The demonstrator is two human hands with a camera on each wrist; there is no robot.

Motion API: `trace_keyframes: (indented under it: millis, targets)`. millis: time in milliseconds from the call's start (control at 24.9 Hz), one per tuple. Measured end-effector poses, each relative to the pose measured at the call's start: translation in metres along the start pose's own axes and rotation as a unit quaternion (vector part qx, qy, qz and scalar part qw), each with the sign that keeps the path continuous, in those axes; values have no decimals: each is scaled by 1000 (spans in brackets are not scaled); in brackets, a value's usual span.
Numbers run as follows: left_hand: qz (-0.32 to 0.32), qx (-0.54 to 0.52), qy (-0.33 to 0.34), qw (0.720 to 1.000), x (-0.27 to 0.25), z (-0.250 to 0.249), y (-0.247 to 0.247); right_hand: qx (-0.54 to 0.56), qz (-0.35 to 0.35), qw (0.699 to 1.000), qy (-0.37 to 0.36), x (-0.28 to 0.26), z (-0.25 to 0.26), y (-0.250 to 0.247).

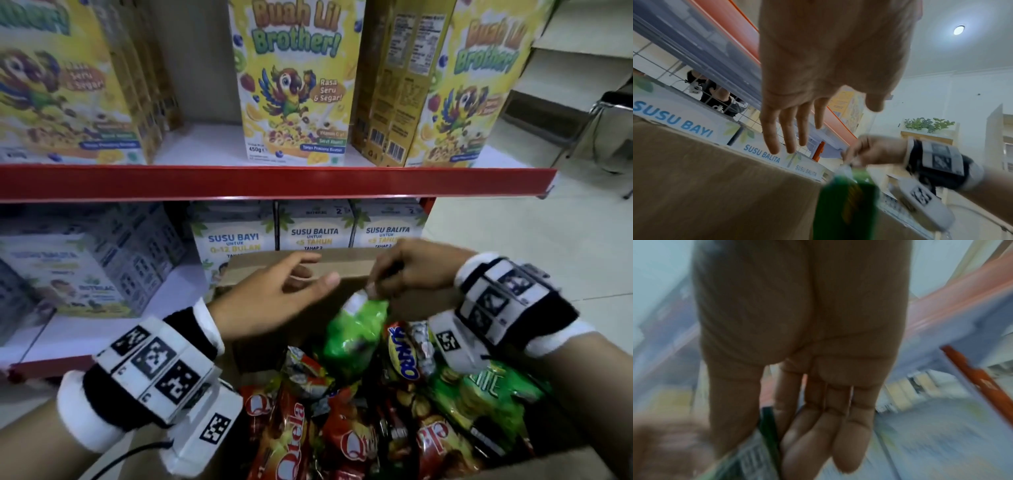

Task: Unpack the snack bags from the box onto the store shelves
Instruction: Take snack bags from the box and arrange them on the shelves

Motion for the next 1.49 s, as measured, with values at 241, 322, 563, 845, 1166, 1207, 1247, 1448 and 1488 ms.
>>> trace_keyframes:
  millis: [241,322,563,845,1166,1207,1247,1448,1488]
  targets:
    - [-112,-110,44,987,0,-8,-1,109,-178,976,-60,-3,58,-61]
    - [-162,-195,44,966,2,-4,-10,170,-169,967,-89,-3,61,-57]
    - [-146,-399,37,905,1,3,-14,272,-65,956,-87,-3,52,-48]
    - [-141,-479,87,862,2,2,-15,312,-138,936,-89,0,56,-53]
    - [-170,-325,163,916,-2,-5,-32,113,-90,978,-149,-9,90,-52]
    - [-191,-340,159,907,-2,-2,-35,139,-91,975,-149,-6,88,-50]
    - [-213,-366,144,894,-1,2,-37,192,-109,964,-152,-4,86,-50]
    - [-175,-407,129,887,1,4,-23,358,-154,910,-138,0,65,-43]
    - [-182,-389,126,894,3,6,-19,362,-144,911,-133,1,61,-38]
Point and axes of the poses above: each hand's wrist, its own x-axis towards the middle knuckle, its own y-axis out of the palm, z = x × y, the point moved 5 cm from there along x, towards the middle knuckle, and after that the axes turned 2 degrees about -y, right-handed, at the moved point
